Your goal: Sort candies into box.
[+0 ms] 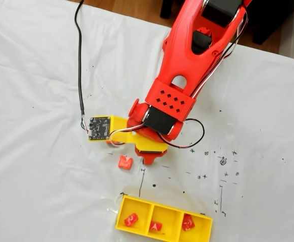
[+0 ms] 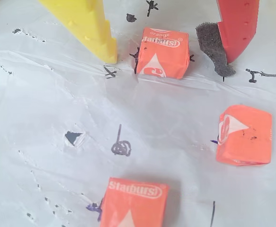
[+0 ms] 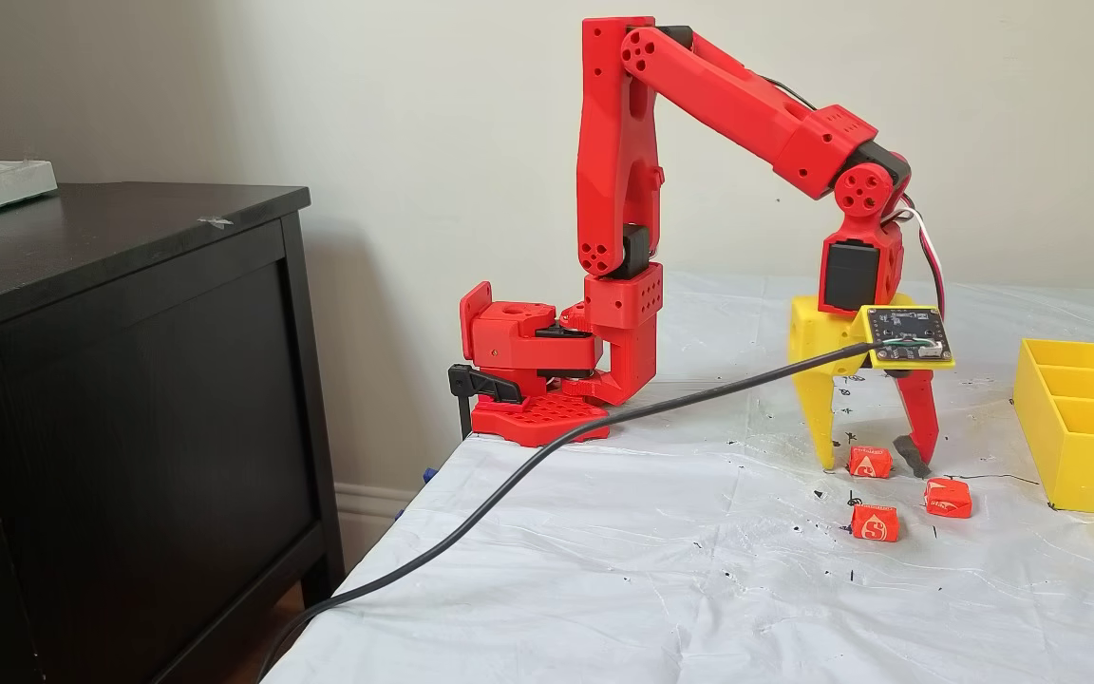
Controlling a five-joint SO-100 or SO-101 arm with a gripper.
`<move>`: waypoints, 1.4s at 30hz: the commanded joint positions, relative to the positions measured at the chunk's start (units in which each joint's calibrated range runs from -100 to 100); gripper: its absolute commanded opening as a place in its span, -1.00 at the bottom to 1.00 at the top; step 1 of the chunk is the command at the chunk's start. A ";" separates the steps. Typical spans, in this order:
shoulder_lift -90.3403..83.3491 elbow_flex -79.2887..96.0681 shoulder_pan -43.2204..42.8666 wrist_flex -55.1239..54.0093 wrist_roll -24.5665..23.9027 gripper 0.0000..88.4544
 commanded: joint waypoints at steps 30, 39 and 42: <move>-14.46 -4.40 -6.60 3.41 -3.91 -1.00; -19.89 -9.77 -14.76 -0.44 -10.40 -1.00; -19.97 -11.32 -15.12 -0.77 -10.99 -1.00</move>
